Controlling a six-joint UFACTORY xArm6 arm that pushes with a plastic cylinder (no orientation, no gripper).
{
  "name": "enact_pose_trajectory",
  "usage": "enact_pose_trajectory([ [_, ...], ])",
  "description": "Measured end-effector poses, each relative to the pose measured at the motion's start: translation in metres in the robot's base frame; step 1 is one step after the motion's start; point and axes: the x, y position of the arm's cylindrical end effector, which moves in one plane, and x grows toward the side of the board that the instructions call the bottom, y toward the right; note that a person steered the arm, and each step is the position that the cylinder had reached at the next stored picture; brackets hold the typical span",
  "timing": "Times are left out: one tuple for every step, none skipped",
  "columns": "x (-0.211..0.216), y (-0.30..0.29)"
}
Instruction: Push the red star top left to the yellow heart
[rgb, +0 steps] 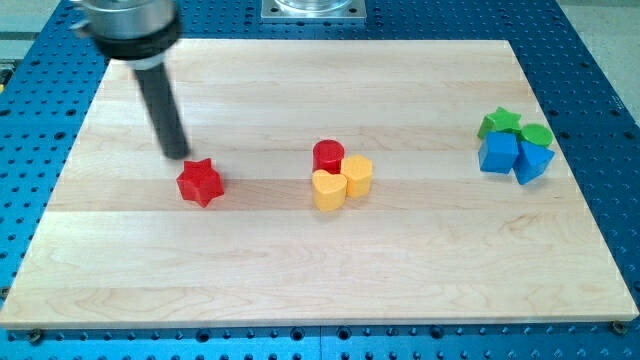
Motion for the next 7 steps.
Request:
enact_pose_trajectory([
  [0.017, -0.009],
  [0.044, -0.006],
  [0.063, 0.019],
  [0.079, 0.059],
  [0.072, 0.102],
  [0.072, 0.122],
  [0.072, 0.123],
])
